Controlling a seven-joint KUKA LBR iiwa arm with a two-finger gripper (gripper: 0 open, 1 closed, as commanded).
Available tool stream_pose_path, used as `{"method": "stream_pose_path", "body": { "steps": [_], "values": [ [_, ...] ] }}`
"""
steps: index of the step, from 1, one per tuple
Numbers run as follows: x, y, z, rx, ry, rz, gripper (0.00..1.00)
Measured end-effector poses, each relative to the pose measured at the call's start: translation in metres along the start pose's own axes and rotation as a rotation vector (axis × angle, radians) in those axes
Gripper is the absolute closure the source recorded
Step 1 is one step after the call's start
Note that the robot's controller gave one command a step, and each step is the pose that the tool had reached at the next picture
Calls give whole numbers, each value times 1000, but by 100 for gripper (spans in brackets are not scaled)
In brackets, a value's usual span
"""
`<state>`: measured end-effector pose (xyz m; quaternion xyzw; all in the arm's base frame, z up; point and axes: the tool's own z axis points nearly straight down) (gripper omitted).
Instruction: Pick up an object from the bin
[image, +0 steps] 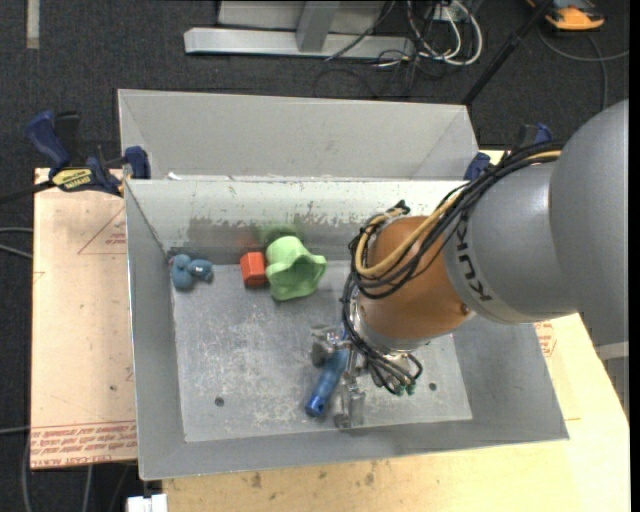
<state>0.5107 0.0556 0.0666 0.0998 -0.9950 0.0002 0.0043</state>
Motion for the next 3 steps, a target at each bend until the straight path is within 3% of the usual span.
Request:
{"method": "stream_pose_path", "body": {
  "steps": [1,2,3],
  "values": [
    [-3,14,-34,0,-12,-147,0],
    [-26,1,-33,2,-12,-407,0],
    [-43,-6,-3,2,-10,-552,0]
  ]
}}
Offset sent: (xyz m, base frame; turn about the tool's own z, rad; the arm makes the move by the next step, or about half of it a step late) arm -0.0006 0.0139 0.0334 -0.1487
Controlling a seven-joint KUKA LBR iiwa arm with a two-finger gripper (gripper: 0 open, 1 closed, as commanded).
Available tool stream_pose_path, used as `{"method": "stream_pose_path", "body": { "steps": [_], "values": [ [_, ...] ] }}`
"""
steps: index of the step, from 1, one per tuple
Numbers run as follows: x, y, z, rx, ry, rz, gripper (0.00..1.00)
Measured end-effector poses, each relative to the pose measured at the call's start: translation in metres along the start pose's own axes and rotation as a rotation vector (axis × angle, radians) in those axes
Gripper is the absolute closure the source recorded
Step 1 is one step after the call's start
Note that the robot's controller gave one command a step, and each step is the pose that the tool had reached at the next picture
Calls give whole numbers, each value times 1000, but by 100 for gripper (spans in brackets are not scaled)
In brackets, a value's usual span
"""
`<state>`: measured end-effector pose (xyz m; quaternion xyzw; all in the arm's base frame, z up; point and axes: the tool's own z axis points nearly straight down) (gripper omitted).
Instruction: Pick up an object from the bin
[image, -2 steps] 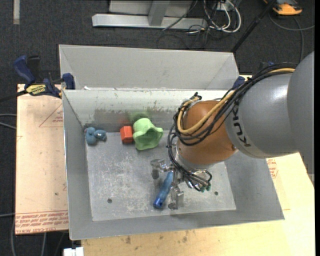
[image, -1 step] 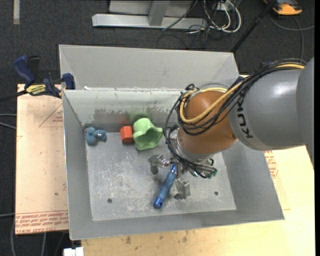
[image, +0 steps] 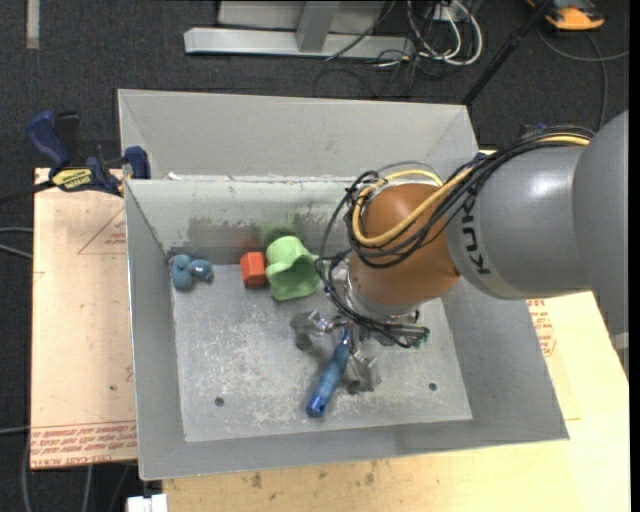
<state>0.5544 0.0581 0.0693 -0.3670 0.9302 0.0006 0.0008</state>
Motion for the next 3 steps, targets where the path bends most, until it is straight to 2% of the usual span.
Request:
{"method": "stream_pose_path", "body": {
  "steps": [1,2,3],
  "values": [
    [-1,0,0,-1,-2,4,0],
    [-1,0,-1,-1,-3,4,100],
    [-3,0,-57,4,-5,7,100]
  ]
}}
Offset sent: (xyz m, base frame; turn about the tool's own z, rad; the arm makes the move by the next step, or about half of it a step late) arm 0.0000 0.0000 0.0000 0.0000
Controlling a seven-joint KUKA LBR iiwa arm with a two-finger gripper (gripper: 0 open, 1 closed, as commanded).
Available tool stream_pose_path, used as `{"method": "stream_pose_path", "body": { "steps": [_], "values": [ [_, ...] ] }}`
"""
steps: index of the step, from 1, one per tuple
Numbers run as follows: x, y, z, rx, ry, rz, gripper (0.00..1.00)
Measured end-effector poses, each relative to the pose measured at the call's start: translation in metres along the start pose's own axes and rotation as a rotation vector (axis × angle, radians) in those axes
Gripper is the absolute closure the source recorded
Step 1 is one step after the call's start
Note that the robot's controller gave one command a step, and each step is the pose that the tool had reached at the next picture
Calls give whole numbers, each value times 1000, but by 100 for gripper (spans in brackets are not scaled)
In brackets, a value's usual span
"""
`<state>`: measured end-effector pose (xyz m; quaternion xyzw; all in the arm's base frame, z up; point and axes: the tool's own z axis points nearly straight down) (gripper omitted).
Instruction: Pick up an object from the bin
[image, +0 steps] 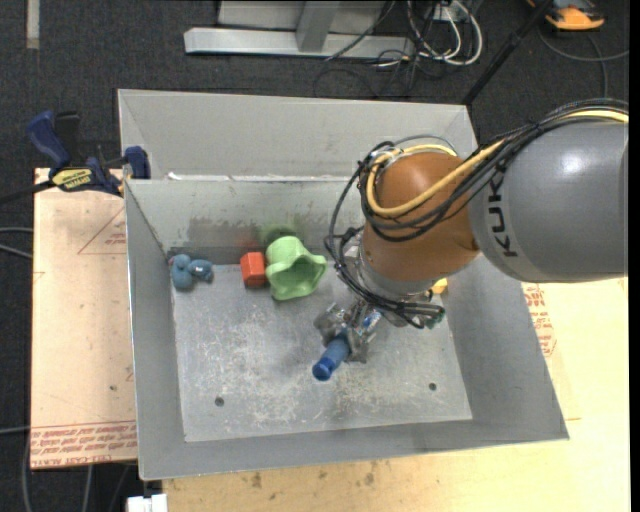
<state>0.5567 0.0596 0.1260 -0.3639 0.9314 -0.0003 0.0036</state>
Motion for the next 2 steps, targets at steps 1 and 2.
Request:
{"method": "stream_pose_path", "body": {
  "steps": [1,2],
  "values": [
    [-1,0,-4,-3,3,4,100],
    [-2,0,-32,-1,2,6,100]
  ]
}}
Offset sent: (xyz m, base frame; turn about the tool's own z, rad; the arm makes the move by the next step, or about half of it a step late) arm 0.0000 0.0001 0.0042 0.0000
